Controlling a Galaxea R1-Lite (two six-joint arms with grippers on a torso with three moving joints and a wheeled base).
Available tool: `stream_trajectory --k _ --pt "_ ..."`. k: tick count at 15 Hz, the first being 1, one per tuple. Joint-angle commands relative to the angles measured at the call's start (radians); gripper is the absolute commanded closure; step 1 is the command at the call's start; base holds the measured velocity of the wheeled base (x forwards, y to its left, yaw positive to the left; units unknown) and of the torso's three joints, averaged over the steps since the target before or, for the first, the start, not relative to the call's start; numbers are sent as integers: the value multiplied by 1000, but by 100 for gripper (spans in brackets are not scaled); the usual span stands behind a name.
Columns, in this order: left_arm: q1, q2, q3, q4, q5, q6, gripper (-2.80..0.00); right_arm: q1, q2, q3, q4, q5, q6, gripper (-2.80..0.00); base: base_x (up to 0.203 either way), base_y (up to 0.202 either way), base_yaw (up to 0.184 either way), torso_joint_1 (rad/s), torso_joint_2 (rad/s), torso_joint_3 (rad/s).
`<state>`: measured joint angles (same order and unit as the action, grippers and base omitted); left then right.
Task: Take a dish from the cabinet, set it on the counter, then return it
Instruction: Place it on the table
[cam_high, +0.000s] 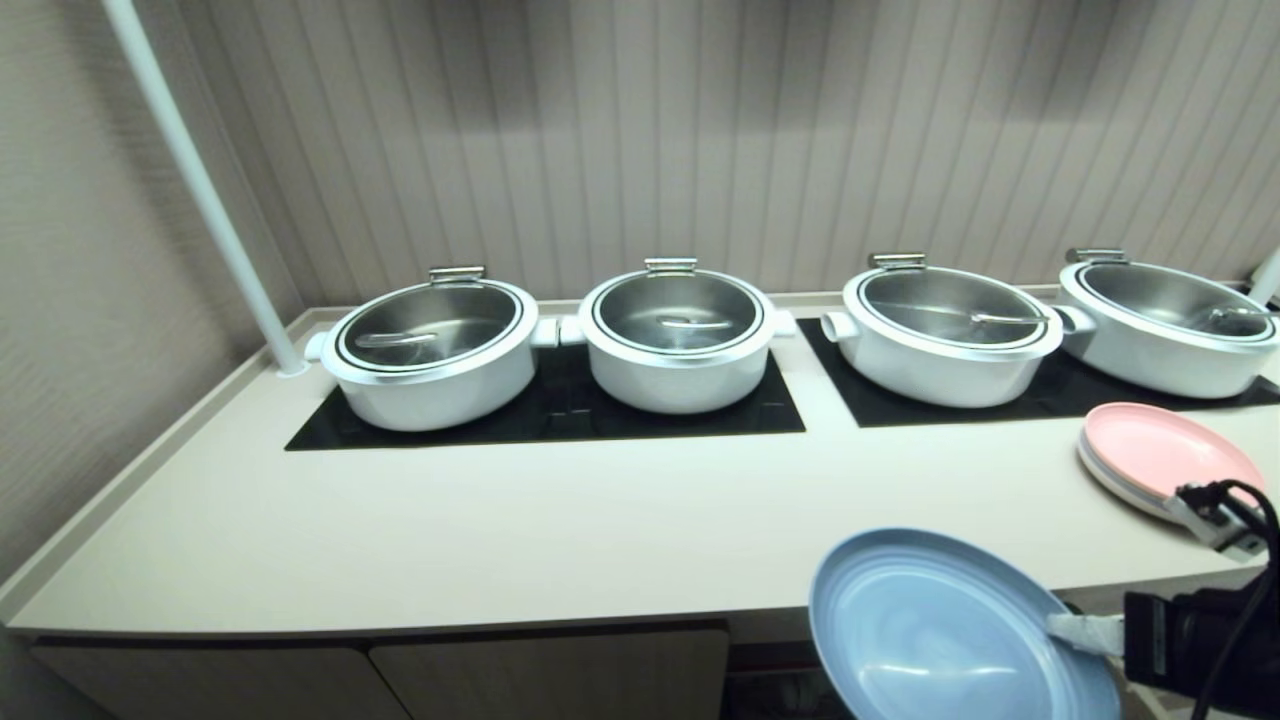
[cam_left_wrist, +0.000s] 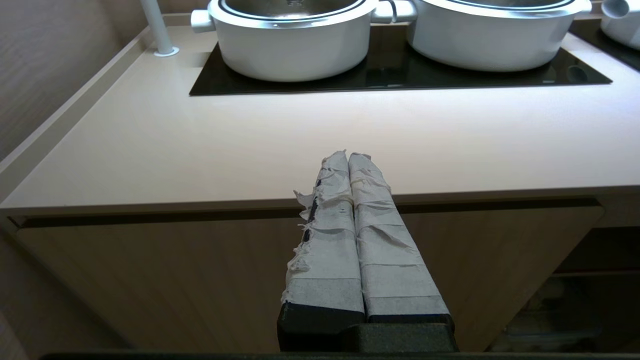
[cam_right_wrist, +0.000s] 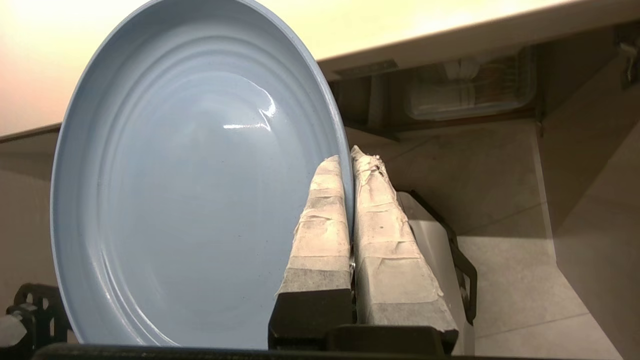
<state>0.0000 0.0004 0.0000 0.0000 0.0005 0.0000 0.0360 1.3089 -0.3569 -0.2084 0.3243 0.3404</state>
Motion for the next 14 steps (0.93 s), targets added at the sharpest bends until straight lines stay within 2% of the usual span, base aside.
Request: stream_trajectory --k 1,5,8,14 --pt "0 0 0 0 0 0 0 -4 96 -17 -36 2 2 0 0 0 0 0 0 0" --pt "0 0 0 0 0 0 0 -13 250 -58 -167 -4 0 0 0 0 0 0 0 0" --pt "0 0 0 0 1 0 0 -11 368 -99 -246 -54 -2 0 0 0 0 0 0 0" --pt "0 0 0 0 0 0 0 -5 531 -184 -324 -60 2 0 0 0 0 0 0 0"
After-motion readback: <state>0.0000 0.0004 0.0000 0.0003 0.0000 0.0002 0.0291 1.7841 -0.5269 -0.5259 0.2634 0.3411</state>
